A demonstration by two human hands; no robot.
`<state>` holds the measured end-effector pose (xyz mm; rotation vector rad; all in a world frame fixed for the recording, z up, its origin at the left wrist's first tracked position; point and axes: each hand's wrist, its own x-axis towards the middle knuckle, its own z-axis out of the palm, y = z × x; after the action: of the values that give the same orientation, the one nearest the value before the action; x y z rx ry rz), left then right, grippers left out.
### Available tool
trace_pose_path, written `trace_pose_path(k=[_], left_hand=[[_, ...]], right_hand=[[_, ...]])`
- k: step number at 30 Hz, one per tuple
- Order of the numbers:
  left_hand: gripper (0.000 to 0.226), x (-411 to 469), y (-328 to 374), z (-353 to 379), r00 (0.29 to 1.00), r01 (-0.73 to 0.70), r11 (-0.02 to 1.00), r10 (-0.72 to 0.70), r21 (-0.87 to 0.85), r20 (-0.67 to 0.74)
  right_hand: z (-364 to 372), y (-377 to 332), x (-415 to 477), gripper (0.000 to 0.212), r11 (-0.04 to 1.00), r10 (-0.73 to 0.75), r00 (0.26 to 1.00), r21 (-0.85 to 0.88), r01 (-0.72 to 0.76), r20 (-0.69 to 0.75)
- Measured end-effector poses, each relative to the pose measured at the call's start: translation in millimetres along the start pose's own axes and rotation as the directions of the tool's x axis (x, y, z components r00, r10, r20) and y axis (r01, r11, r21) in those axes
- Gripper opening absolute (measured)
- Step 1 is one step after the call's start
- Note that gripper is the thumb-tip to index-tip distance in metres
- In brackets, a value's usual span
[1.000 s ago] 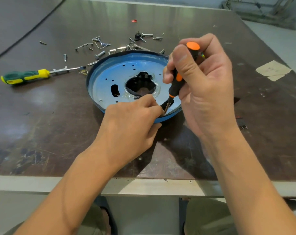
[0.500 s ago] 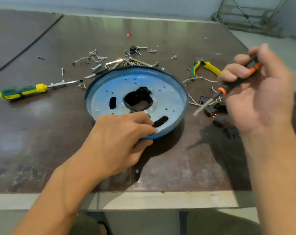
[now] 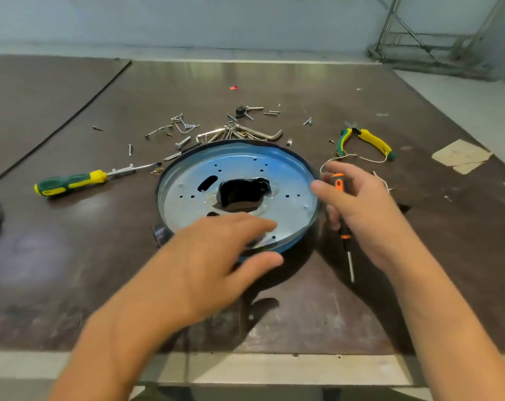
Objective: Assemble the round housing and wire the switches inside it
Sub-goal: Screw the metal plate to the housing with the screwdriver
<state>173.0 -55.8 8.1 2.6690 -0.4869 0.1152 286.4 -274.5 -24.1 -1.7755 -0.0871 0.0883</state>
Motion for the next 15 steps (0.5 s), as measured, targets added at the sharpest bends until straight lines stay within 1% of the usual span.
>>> trace_pose_path(k=[1,2,3,5,7,9,10,11,12,13,14,15], left_hand=[[0.055,4,6,7,1.0,0.006,0.996,-0.007,0.085,0.019],[0.055,8,8,13,1.0,-0.005,0.989,0.002,0.147,0.017],[0.05,9,9,14,1.0,-0.017,0.985,0.014,0.171,0.016],[0.037,7,3,9,0.998,-0.042,0.991,0.037,0.128,0.047],[0.023,-2,-10,-5,0.992,-0.042,0.995,0.03,0.088,0.124],[0.014,-12,-27,-21,0.981,-0.014,0.998,0.002,0.061,0.195],[0.013,-17,-34,-28,0.972,0.011,1.0,-0.018,0.029,0.236],[0.024,-20,-40,-33,0.961,0.034,0.999,-0.031,-0.005,0.274],[0.04,-23,-44,-35,0.954,0.05,0.998,-0.037,-0.036,0.299],[0.054,-25,-46,-37,0.948,0.071,0.996,-0.05,-0.054,0.315],[0.064,-25,-46,-37,0.945,0.081,0.995,-0.058,-0.059,0.323],[0.069,-25,-47,-37,0.942,0.083,0.995,-0.058,-0.06,0.33]], right_hand=[[3,2,0,0.056,0.994,-0.009,1.0,-0.105,0.009,0.002],[6,3,0,0.06,0.982,-0.019,1.0,-0.19,0.019,0.001],[6,3,0,0.063,0.971,-0.021,1.0,-0.238,0.021,0.003],[5,2,0,0.07,0.959,0.0,1.0,-0.285,0.007,0.025],[4,0,-2,0.069,0.961,0.036,0.997,-0.277,-0.015,0.07],[5,-1,-4,0.061,0.984,0.062,0.994,-0.173,-0.046,0.088],[5,0,-5,0.056,0.988,0.063,0.994,-0.144,-0.051,0.084],[5,1,-5,0.052,0.987,0.053,0.996,-0.153,-0.041,0.078],[6,3,-5,0.051,0.983,0.039,0.996,-0.179,-0.025,0.074],[7,5,-4,0.053,0.979,0.024,0.997,-0.205,-0.009,0.071],[9,6,-4,0.058,0.973,0.02,0.998,-0.23,-0.004,0.064],[11,7,-4,0.06,0.966,0.02,0.998,-0.26,-0.005,0.058]])
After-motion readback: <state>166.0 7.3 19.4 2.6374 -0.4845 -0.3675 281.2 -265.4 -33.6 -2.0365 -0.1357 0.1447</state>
